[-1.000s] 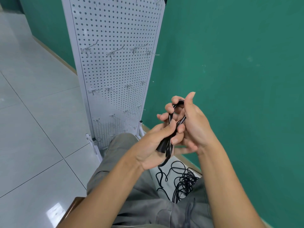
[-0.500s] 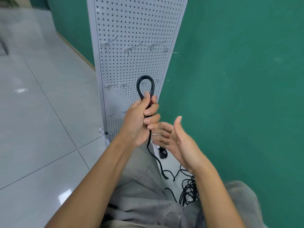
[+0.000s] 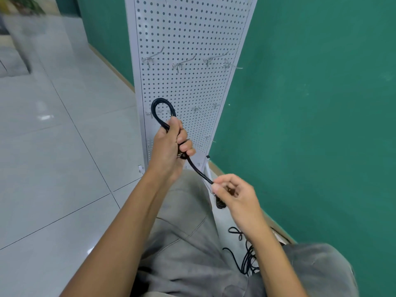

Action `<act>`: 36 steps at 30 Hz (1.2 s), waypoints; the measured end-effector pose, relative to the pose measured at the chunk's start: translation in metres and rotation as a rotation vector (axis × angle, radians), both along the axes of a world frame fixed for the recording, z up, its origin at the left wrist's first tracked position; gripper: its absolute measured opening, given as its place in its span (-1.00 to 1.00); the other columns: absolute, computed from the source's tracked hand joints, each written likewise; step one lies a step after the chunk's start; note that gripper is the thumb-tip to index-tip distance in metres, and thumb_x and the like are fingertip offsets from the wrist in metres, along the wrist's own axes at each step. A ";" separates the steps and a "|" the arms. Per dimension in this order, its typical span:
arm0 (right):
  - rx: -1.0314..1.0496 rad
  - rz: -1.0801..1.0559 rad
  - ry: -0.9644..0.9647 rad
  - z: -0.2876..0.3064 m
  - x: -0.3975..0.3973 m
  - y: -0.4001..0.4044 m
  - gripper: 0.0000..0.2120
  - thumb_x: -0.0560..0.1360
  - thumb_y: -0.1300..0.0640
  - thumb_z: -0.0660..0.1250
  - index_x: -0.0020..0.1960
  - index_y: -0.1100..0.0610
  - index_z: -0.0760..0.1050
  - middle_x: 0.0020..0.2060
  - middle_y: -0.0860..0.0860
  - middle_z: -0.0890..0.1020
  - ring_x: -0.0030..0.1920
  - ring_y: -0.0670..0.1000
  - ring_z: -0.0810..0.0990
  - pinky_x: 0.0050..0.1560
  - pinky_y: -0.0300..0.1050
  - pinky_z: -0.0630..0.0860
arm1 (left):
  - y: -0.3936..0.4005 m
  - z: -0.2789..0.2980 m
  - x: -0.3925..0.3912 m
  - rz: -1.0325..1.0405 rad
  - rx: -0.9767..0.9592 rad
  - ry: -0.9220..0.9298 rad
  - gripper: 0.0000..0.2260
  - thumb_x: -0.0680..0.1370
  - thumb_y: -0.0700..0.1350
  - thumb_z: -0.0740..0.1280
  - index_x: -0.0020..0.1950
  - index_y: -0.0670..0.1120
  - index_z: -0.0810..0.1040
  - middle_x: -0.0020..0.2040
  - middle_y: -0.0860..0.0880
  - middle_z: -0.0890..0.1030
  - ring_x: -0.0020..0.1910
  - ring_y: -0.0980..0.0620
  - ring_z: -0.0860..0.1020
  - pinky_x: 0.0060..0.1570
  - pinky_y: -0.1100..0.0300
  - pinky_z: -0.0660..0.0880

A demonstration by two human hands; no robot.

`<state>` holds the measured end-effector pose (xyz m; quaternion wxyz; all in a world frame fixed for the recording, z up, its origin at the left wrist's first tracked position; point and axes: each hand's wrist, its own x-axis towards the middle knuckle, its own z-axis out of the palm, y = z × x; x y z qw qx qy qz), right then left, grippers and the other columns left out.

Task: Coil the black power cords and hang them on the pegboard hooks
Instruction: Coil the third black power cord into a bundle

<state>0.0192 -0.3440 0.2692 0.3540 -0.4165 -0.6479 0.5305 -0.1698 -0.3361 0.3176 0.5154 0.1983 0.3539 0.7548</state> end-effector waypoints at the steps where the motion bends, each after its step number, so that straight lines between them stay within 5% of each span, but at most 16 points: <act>1: 0.006 -0.029 0.044 0.006 0.004 0.001 -0.89 0.57 0.28 0.41 -0.02 0.09 0.63 -0.19 0.06 0.66 -0.15 -0.06 0.59 0.00 -0.16 0.50 | 0.001 -0.002 0.001 0.019 -0.028 0.047 -0.71 0.74 0.05 0.15 -0.13 -0.04 0.33 -0.41 0.06 0.23 -0.52 0.13 0.22 -0.51 0.27 0.28; 6: 0.065 -0.015 0.085 0.034 0.012 0.002 -0.80 0.62 0.34 0.31 0.09 0.10 0.64 -0.06 -0.01 0.71 0.05 0.02 0.67 0.26 -0.06 0.53 | 0.002 -0.012 0.024 0.001 -0.146 0.289 -0.71 0.75 0.04 0.14 -0.13 -0.05 0.34 -0.44 0.07 0.26 -0.52 0.10 0.24 -0.52 0.24 0.28; 11: 0.227 -0.201 0.001 0.055 0.011 -0.004 -0.80 0.45 0.31 0.52 -0.05 0.04 0.63 -0.17 -0.09 0.72 -0.16 -0.09 0.68 -0.05 -0.25 0.57 | -0.007 -0.020 0.060 -0.205 -0.111 0.610 -0.60 0.71 0.16 0.02 -0.02 -0.12 0.43 -0.43 0.07 0.31 -0.50 0.12 0.28 -0.48 0.26 0.29; 17: 0.325 -0.466 -0.161 0.054 0.021 0.001 -0.58 0.26 0.10 0.67 -0.07 -0.09 0.47 -0.05 -0.12 0.58 -0.43 -0.07 0.46 -0.33 -0.26 0.38 | -0.017 -0.018 0.080 -0.589 -0.042 0.394 -0.37 0.48 0.50 0.04 0.00 -0.07 0.43 -0.41 0.07 0.31 -0.49 0.11 0.31 -0.48 0.28 0.32; 21: 0.265 -0.446 -0.087 0.047 0.024 0.004 -0.57 0.36 0.25 0.58 -0.04 -0.08 0.39 -0.03 -0.07 0.56 -0.46 -0.10 0.38 -0.43 -0.31 0.31 | -0.016 -0.023 0.072 -0.685 0.034 0.483 -0.58 0.53 0.18 0.40 0.10 -0.13 0.40 -0.38 0.10 0.31 -0.46 0.11 0.31 -0.45 0.28 0.32; 25: 0.155 -0.213 0.131 0.043 0.026 0.009 -0.65 0.50 0.24 0.51 0.15 0.01 0.44 -0.07 -0.20 0.59 -0.27 -0.07 0.51 -0.28 -0.21 0.50 | -0.016 -0.021 0.068 -0.728 0.047 0.289 -0.62 0.55 0.12 0.37 0.16 -0.14 0.45 -0.35 0.04 0.26 -0.47 0.10 0.26 -0.46 0.28 0.26; 29: 0.114 -0.113 0.138 0.034 0.039 0.014 -0.77 0.59 0.09 0.37 0.21 0.14 0.49 0.02 -0.01 0.67 -0.02 -0.04 0.64 0.05 -0.15 0.59 | -0.014 -0.018 0.063 -0.706 0.110 0.070 -0.65 0.61 0.13 0.26 0.08 -0.17 0.41 -0.34 0.05 0.28 -0.47 0.15 0.27 -0.48 0.31 0.30; 32: 0.084 -0.142 0.091 0.025 0.043 0.013 -0.89 0.64 0.19 0.31 0.07 0.23 0.53 -0.17 0.06 0.68 -0.20 -0.04 0.59 -0.10 -0.29 0.52 | -0.012 -0.015 0.059 -0.657 0.102 0.017 -0.68 0.66 0.11 0.17 0.03 -0.16 0.42 -0.34 0.04 0.27 -0.48 0.14 0.27 -0.49 0.30 0.31; 36: 0.024 -0.252 0.205 0.020 0.043 0.013 -0.87 0.62 0.20 0.32 -0.06 0.24 0.55 -0.27 0.08 0.66 -0.30 0.02 0.52 -0.13 -0.16 0.50 | -0.011 -0.017 0.064 -0.588 0.050 0.127 -0.65 0.65 0.13 0.17 0.08 -0.18 0.43 -0.33 0.01 0.32 -0.47 0.11 0.26 -0.47 0.26 0.29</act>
